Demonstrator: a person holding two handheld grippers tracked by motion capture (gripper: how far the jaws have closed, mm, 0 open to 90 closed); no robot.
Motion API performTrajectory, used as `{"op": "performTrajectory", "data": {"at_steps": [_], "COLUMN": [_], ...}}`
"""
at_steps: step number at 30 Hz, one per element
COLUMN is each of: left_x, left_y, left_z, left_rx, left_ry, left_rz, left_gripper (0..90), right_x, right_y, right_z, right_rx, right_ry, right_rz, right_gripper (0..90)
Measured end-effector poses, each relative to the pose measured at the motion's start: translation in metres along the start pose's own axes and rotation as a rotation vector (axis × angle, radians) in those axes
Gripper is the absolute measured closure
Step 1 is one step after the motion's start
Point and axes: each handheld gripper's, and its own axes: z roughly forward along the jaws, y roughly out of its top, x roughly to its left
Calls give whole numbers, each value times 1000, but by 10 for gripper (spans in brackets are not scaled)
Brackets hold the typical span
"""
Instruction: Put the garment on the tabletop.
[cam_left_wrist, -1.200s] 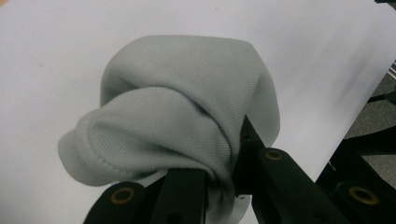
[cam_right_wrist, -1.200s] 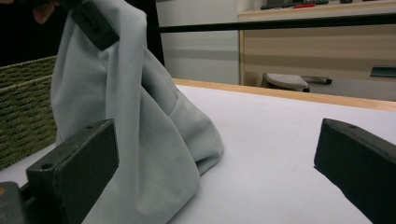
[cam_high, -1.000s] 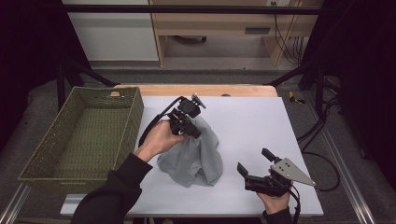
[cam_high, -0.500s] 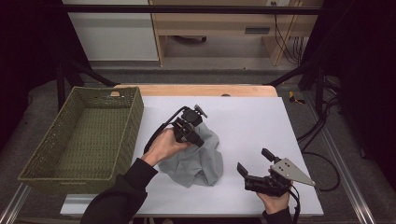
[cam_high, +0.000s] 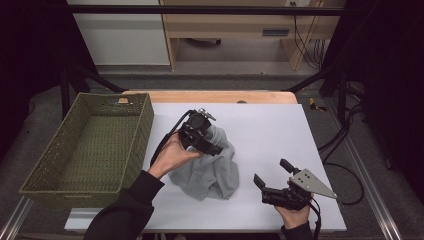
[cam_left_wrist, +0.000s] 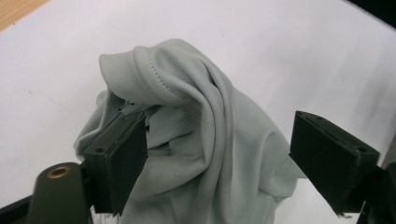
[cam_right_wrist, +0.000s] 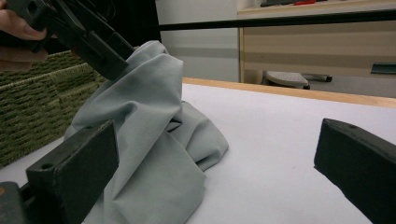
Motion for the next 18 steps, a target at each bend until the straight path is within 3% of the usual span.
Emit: {"op": "performTrajectory", "data": {"at_steps": [8, 18], "left_x": [3, 2], "left_y": [-19, -52], "left_z": [-9, -22], "left_rx": [-131, -326], "left_ry": [22, 29], "left_rz": [-12, -15], "left_gripper": [44, 29], "right_x": [-1, -2], "right_y": [0, -1], "right_z": [1, 2], "right_rx": [5, 10], "right_ry": [1, -1], "right_rz": [2, 13], "right_gripper": [1, 1]}}
